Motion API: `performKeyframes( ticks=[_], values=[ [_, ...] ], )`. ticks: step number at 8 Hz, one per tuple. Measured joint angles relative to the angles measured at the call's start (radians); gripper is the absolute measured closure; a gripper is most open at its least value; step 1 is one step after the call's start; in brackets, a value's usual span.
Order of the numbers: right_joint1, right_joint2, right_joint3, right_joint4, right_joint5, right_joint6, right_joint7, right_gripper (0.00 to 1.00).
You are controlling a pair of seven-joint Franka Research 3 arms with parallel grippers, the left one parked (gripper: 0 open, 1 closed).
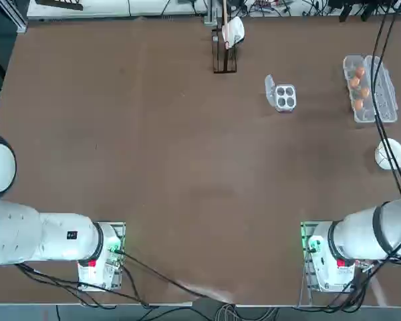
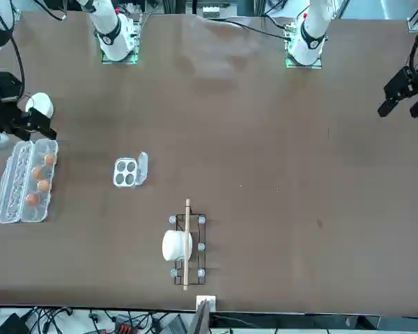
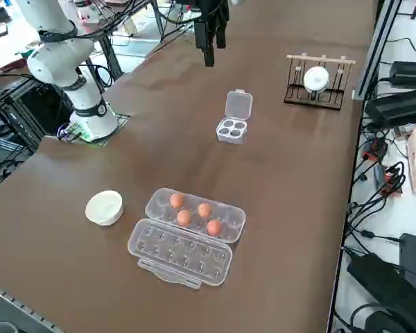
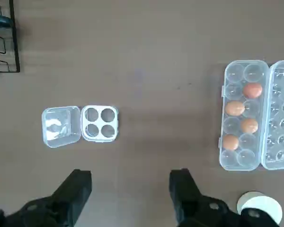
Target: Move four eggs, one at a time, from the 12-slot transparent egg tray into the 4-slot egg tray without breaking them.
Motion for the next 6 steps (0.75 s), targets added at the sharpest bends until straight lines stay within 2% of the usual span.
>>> performKeyframes(
  ticks=[6],
  values=[
    [-0.003,0.009,-0.005,0.000,0.000,0.000,0.000,0.00]
  ],
)
